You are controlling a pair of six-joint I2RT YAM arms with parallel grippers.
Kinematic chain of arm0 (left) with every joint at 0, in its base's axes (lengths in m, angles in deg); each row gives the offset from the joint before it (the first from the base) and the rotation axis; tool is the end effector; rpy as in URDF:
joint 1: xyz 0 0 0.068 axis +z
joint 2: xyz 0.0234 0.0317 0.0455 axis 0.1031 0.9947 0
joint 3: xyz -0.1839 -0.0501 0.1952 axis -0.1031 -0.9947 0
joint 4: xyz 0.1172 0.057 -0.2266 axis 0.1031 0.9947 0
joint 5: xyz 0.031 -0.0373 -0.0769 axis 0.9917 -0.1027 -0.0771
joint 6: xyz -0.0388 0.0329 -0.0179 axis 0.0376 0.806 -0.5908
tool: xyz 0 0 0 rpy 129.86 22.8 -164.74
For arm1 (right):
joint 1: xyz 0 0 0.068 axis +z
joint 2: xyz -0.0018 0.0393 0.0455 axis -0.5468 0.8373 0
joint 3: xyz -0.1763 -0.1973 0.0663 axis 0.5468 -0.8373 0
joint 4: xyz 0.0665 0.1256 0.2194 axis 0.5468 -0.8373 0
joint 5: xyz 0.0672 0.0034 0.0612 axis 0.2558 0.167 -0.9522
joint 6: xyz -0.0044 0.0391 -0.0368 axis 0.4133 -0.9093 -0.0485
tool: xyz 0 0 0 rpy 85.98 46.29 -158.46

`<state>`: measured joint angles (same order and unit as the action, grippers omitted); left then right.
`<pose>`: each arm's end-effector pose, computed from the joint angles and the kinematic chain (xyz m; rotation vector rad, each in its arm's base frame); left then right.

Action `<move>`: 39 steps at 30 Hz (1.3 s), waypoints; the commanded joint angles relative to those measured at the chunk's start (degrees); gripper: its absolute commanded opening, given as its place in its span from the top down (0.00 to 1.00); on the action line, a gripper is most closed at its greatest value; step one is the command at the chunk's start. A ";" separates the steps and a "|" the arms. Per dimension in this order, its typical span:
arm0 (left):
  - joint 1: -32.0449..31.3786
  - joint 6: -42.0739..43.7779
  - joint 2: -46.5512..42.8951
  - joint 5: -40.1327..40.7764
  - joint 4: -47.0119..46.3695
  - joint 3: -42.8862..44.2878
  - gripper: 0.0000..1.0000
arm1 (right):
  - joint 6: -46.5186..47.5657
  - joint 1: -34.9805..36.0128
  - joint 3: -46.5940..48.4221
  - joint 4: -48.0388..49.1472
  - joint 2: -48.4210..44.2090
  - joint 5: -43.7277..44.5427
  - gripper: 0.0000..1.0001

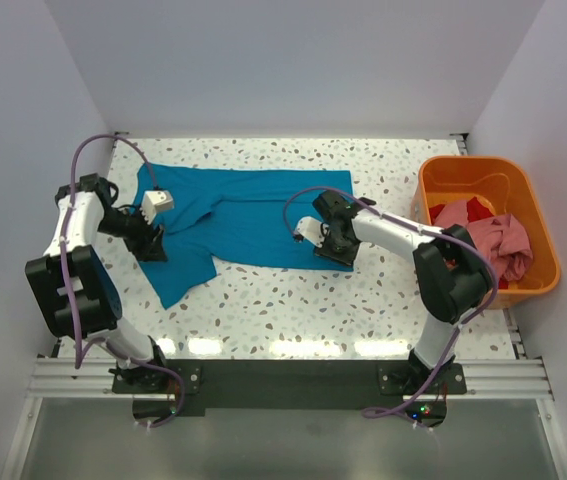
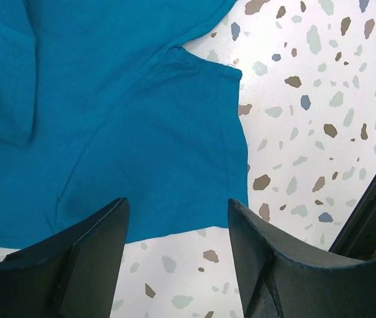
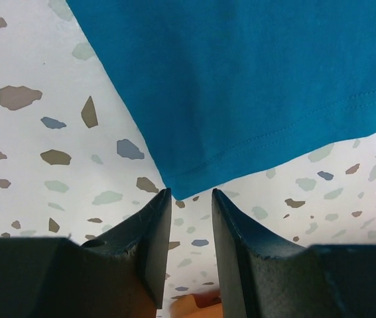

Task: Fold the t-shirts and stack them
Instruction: Fold the tshirt

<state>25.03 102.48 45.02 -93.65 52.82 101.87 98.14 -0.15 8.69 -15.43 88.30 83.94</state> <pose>0.2740 0.0708 0.2447 1.0706 2.3475 -0.6847 0.2871 0.1842 0.1812 -1.6660 2.3979 -0.0895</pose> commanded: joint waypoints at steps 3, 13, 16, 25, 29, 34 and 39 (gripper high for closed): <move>0.49 -0.17 1.01 -0.35 -1.58 1.93 0.35 | 0.43 0.32 -2.07 0.74 -0.54 -1.93 0.66; 0.57 0.35 0.22 2.01 -3.68 -0.88 0.35 | 1.39 0.32 -4.54 6.28 4.02 0.09 0.73; 0.84 4.11 -1.36 4.12 -3.51 -3.77 0.39 | 2.09 0.32 -6.11 7.16 3.68 0.88 0.97; 0.84 16.87 -5.14 11.42 -10.70 -12.56 0.45 | 1.57 0.23 -5.42 5.14 1.66 0.53 1.00; 0.49 19.33 -4.27 12.30 -13.53 -13.98 0.44 | 0.69 0.23 -4.10 3.74 2.18 -0.17 1.00; -0.74 18.81 -3.65 15.46 -22.55 -18.71 0.44 | 0.25 0.32 -3.14 3.12 2.62 -0.70 1.00; -1.54 18.89 -0.93 17.05 -26.70 -20.39 0.45 | 0.43 0.23 -2.78 3.03 3.32 -0.35 1.00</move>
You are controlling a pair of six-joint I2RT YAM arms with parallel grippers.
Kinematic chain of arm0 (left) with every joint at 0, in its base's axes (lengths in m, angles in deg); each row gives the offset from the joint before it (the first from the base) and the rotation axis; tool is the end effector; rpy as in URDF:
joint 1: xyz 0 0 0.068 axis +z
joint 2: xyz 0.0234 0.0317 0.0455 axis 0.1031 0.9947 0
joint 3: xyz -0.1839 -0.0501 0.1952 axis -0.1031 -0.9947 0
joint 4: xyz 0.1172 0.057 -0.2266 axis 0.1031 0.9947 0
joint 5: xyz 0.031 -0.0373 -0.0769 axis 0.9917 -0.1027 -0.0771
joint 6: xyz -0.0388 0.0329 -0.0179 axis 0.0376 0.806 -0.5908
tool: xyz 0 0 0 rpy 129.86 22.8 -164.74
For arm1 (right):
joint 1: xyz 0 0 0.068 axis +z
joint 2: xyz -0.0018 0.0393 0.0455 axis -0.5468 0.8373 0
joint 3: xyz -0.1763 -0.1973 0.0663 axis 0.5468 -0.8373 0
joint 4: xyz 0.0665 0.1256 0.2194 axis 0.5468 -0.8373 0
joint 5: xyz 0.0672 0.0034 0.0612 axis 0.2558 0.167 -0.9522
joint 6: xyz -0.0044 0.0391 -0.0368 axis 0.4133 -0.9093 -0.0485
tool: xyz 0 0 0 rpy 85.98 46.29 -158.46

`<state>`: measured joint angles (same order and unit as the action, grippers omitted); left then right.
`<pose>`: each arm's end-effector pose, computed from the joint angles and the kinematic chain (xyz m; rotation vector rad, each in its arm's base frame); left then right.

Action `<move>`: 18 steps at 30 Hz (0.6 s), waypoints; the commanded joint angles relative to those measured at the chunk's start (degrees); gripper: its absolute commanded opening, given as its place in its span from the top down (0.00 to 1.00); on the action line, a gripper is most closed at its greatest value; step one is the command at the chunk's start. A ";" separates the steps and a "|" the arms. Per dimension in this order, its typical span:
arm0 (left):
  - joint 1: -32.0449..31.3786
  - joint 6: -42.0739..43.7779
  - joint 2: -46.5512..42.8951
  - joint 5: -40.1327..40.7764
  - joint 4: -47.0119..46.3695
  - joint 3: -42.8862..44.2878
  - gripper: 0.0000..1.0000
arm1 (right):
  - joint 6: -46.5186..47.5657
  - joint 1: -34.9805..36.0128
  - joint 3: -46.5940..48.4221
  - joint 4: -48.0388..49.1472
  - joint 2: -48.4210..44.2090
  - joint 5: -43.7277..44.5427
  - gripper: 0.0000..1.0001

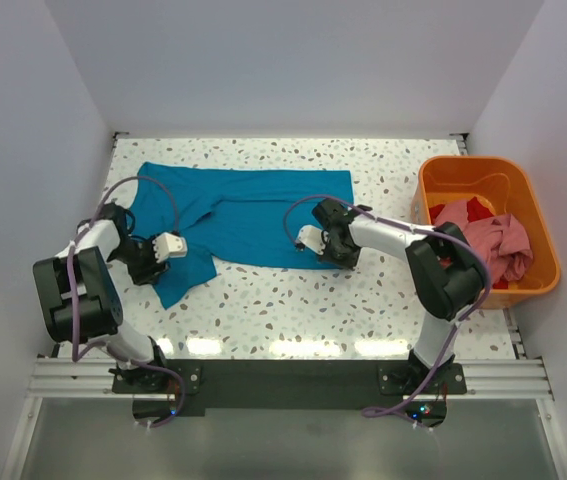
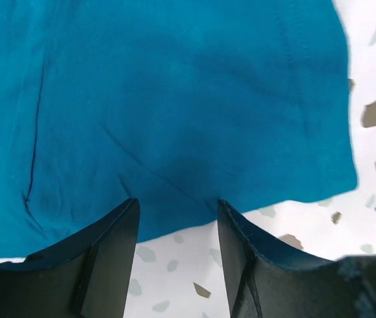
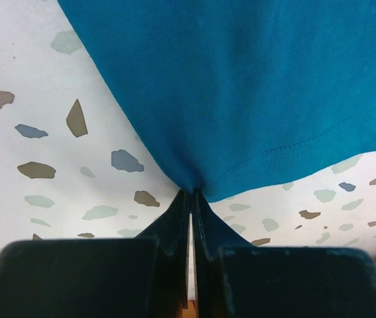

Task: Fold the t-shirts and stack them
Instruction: Fold the tshirt

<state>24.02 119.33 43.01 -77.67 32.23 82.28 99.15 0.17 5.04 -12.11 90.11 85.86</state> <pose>0.2490 0.0662 0.1657 1.5397 2.3003 -0.3157 0.2827 0.1821 0.1562 -1.7127 2.4105 -0.1400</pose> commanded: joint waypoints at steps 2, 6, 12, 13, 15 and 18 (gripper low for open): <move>-0.71 2.57 2.13 1.59 -6.39 -1.34 0.47 | -0.49 -0.10 1.30 -0.56 1.86 -2.18 1.00; -0.71 5.20 2.41 3.09 -3.85 -3.35 0.66 | -0.14 -0.27 1.31 -0.91 1.34 -2.09 1.00; -0.09 7.32 -1.80 3.18 4.57 -4.07 0.93 | 0.21 -0.71 1.04 -3.37 -1.38 -3.41 1.00; 0.34 7.58 -2.69 2.83 6.16 -3.54 0.98 | 0.30 -0.89 0.96 -4.50 -1.91 -3.85 1.00; 1.66 7.84 -4.62 1.60 11.42 -1.35 1.00 | 0.56 -1.06 0.52 -5.82 -4.54 -4.81 1.00; 3.15 8.02 -5.94 0.81 17.58 2.94 1.00 | 1.00 -1.59 -0.01 -8.81 -7.62 -6.21 1.00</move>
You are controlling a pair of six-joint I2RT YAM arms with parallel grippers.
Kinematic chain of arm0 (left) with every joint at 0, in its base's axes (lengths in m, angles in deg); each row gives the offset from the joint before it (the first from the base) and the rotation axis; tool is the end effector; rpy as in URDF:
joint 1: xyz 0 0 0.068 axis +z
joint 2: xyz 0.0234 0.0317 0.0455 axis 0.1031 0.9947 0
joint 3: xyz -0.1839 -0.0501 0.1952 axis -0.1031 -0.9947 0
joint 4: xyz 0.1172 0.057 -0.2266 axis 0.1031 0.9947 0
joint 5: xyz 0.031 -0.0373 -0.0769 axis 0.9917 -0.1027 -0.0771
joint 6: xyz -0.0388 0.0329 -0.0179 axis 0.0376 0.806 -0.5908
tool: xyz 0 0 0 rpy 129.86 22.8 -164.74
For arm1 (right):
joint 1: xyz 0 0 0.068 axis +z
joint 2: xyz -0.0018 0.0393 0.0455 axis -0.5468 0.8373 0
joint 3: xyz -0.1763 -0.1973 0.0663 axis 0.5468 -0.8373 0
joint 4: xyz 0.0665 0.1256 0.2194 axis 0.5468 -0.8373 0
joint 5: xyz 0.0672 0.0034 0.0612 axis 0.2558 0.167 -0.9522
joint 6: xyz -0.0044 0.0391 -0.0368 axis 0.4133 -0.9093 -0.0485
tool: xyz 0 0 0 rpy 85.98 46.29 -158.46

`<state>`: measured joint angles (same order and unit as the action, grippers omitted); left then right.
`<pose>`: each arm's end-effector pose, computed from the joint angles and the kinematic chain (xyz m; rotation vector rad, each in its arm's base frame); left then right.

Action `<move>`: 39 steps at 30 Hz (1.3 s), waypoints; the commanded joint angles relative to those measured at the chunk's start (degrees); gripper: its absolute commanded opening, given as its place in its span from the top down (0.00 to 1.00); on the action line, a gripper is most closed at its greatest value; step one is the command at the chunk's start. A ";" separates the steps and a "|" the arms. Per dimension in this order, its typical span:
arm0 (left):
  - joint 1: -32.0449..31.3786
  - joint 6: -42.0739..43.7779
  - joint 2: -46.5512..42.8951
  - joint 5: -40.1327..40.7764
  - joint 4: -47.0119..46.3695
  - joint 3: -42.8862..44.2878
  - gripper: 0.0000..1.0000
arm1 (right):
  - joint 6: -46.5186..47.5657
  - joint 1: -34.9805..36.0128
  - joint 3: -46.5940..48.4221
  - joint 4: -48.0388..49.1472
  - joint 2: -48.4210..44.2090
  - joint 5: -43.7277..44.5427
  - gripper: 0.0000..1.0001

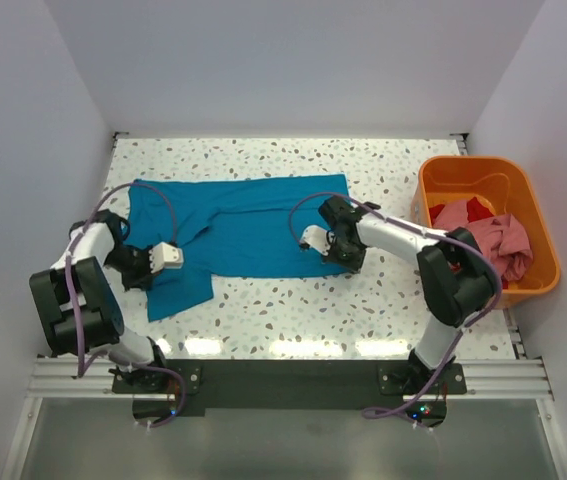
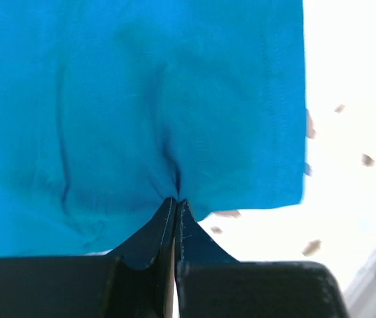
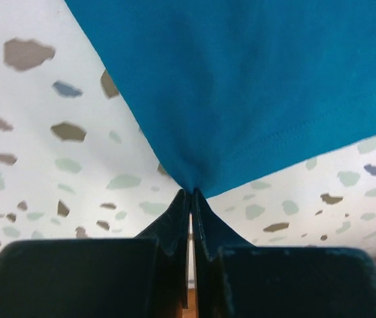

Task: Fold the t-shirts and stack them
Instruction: Fold the tshirt

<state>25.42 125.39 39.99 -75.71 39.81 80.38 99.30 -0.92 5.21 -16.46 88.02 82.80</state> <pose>0.2243 0.0653 0.1696 1.6462 2.3102 -0.3924 0.2772 0.1734 0.1668 -1.7211 2.4502 -0.0619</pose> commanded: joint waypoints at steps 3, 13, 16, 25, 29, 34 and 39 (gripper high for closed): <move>2.90 0.91 -2.41 -3.26 14.31 10.55 1.00 | 1.20 -1.29 0.60 -7.19 -8.60 -4.13 1.00; 3.34 -3.74 5.06 -9.68 18.64 26.39 1.00 | 4.36 -6.38 10.79 -10.88 -4.05 -5.19 1.00; 3.26 -5.24 7.52 -11.26 18.81 30.87 1.00 | 5.24 -7.09 13.78 -11.68 -2.37 -5.36 1.00; 2.38 -12.27 16.57 -14.34 17.85 44.59 1.00 | 8.14 -9.90 22.92 -14.13 4.30 -5.63 1.00; 1.41 -14.20 19.47 -13.99 15.83 48.10 1.00 | 9.46 -10.69 28.27 -15.37 7.65 -5.36 1.00; 1.32 -16.05 23.25 -12.59 14.94 51.27 1.00 | 10.78 -11.57 33.38 -16.69 11.60 -5.28 1.00; 1.32 -18.42 26.33 -12.50 12.93 54.00 1.00 | 12.45 -12.28 36.81 -16.60 15.12 -4.22 1.00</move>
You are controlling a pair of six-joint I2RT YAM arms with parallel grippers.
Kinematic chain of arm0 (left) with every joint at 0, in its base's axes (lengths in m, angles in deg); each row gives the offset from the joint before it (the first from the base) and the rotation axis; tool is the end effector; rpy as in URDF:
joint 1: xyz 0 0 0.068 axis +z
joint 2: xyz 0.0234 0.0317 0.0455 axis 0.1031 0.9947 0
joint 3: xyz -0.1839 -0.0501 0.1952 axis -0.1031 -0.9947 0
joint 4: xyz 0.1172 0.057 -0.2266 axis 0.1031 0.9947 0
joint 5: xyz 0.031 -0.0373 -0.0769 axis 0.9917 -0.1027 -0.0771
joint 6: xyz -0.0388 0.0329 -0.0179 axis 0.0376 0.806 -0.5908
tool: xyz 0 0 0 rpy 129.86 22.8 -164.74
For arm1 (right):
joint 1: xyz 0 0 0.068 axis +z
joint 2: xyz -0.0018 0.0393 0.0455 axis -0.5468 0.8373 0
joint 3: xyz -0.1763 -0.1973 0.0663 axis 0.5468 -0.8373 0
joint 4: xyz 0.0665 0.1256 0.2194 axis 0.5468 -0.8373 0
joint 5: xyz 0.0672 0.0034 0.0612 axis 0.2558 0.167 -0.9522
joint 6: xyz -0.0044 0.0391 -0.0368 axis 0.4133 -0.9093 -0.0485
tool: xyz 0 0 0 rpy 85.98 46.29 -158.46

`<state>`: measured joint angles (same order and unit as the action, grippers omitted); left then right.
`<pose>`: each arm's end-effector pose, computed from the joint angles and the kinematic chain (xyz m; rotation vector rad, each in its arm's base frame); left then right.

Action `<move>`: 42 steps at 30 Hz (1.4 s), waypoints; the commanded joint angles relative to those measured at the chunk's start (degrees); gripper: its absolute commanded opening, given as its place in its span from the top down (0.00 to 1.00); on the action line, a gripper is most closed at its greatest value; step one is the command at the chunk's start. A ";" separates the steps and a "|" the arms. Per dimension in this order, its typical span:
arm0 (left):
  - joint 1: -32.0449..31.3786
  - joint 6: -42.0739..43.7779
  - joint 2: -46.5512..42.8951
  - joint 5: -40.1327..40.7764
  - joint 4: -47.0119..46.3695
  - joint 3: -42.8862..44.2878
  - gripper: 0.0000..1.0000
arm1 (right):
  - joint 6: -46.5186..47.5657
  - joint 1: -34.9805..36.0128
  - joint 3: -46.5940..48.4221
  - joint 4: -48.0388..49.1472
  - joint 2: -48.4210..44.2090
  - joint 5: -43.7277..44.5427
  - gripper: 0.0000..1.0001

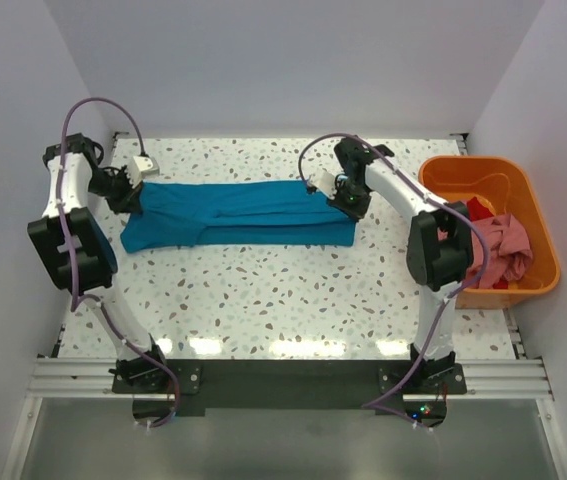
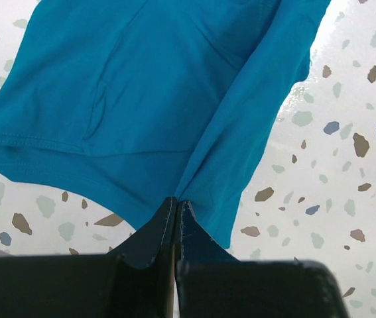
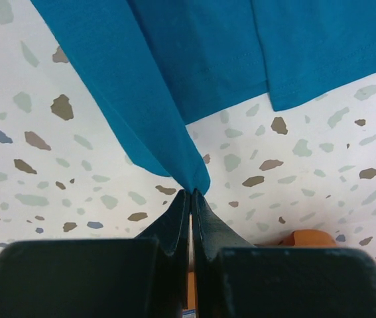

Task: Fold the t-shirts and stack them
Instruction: Fold the tshirt

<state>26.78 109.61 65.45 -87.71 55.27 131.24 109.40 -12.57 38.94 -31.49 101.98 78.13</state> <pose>0.3685 0.1192 0.2614 1.2281 2.2892 -0.4276 0.3879 0.1475 0.2316 -1.6474 2.3934 -0.0132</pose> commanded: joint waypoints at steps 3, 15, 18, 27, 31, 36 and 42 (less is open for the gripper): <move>-0.12 -4.04 2.63 -0.32 -3.41 4.37 1.00 | 3.14 -0.80 5.37 -2.00 3.17 0.55 1.00; -2.05 -5.90 5.71 1.17 -7.27 4.90 1.00 | 4.37 -0.98 12.32 -2.70 9.06 1.60 1.00; -3.11 -5.90 6.32 1.79 -8.24 5.07 1.00 | 4.37 -0.98 12.41 -2.88 9.24 1.34 1.00; -5.04 -5.19 9.75 3.81 -8.60 8.59 1.00 | 4.02 -0.98 12.14 -2.62 9.42 1.42 1.00; -5.04 -4.93 10.89 4.86 -8.94 9.38 1.00 | 3.85 -0.98 12.14 -2.09 9.77 1.95 1.00; -4.95 -4.58 11.60 5.56 -9.47 9.47 1.00 | 4.02 -0.98 12.05 -0.77 10.47 2.57 1.00; -4.87 -5.72 12.65 5.83 -11.23 9.56 1.00 | 3.15 -0.98 14.51 -0.51 13.46 3.88 1.00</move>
<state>21.75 104.25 77.67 -81.83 46.46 138.54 112.68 -13.09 50.57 -32.72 114.68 80.03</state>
